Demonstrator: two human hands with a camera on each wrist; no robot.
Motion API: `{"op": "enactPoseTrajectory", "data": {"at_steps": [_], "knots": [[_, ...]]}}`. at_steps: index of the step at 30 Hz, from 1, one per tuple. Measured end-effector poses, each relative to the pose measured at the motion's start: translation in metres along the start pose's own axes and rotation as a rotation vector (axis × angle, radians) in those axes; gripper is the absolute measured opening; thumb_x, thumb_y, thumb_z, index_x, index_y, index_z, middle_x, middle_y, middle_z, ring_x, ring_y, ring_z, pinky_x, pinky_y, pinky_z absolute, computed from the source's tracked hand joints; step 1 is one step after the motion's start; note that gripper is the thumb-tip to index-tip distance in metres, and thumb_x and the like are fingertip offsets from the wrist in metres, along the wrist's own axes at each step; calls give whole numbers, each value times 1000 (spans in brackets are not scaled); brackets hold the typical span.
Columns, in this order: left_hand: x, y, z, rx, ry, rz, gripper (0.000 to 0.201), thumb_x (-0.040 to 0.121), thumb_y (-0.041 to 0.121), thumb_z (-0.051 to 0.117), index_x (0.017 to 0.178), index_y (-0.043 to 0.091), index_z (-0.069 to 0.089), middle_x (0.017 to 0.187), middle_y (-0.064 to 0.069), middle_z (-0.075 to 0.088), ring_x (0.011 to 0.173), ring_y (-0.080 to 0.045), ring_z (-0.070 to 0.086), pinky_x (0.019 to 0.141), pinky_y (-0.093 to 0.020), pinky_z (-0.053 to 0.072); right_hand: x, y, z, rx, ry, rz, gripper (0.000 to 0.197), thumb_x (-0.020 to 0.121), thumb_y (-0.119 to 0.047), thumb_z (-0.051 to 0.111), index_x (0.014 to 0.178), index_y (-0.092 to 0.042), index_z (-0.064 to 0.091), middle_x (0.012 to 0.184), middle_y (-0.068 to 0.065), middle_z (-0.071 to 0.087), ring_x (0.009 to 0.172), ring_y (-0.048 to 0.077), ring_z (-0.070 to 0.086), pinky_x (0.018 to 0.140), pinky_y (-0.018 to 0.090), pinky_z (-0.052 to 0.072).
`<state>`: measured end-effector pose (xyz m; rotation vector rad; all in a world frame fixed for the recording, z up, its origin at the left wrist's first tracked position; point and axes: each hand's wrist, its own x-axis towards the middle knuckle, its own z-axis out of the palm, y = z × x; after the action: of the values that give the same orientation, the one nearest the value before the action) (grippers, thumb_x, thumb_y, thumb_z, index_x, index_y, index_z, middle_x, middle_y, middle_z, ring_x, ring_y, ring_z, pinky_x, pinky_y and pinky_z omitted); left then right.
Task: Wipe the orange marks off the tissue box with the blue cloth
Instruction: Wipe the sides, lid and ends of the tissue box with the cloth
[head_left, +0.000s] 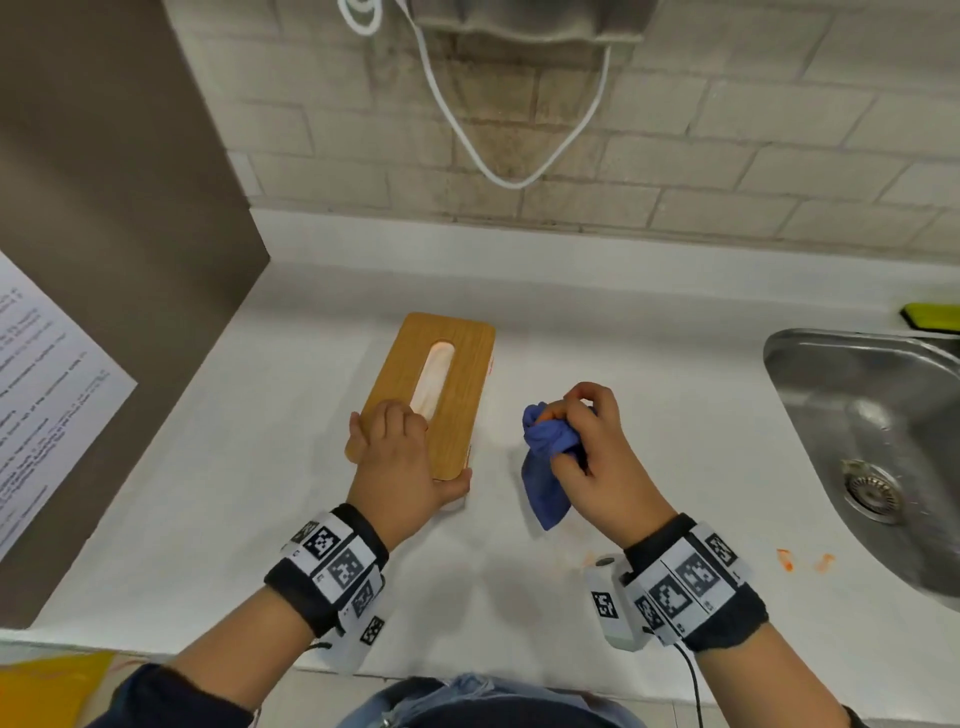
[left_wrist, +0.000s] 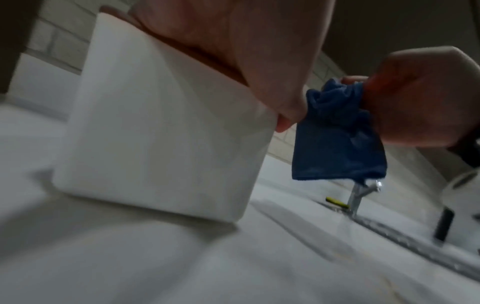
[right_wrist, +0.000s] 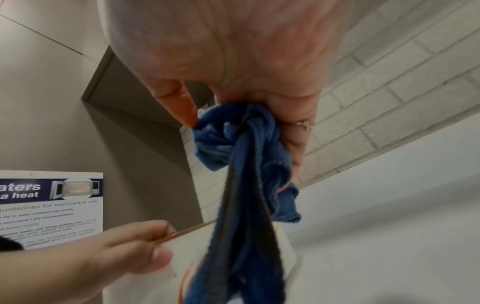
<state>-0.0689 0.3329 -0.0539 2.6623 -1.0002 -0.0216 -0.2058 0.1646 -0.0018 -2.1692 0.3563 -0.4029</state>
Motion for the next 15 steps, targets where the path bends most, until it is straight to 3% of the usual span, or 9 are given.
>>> {"op": "enactPoseTrajectory", "data": {"at_steps": [3,5,7,9,11,15], "knots": [[4,-15,-17,-351,42,-65,67,59,69,44,97,14,50,105,-6,50,106,-25,42,97,-40,35,3,1,-3,12,70,-24,27,82,-43,46,92,-23,60,115,-4,36,107,5,49,91,13,38],[8,-34,-27,-681,-53,-102,53,62,65,42,94,23,49,103,0,48,105,-21,42,90,-32,33,10,-3,-5,43,171,-38,15,86,-32,50,95,-27,60,117,-2,37,107,1,48,93,9,36],[11,-57,-29,-932,-143,-142,44,63,61,45,91,29,52,106,-3,53,106,-26,48,87,-32,35,19,-8,-6,80,297,-85,25,83,-16,55,107,-25,54,119,1,38,108,-10,43,92,3,31],[12,-72,-28,-1024,-221,-141,45,62,56,50,93,24,56,105,-10,58,100,-27,54,83,-34,38,34,-14,-5,138,403,-123,38,82,-8,61,115,-19,45,119,1,40,108,-14,41,93,4,31],[15,-80,-29,-1013,-283,-109,47,60,52,52,95,20,56,99,-9,60,92,-21,55,79,-32,39,53,-13,6,217,408,-97,44,82,-4,65,119,-13,40,119,-1,44,109,-12,43,94,7,34],[23,-93,-32,-1028,-325,-107,45,59,50,54,96,24,58,91,7,66,86,-8,60,77,-26,42,78,-2,40,106,299,-78,40,81,-16,62,117,-14,46,117,6,54,109,17,53,97,37,44]]}}
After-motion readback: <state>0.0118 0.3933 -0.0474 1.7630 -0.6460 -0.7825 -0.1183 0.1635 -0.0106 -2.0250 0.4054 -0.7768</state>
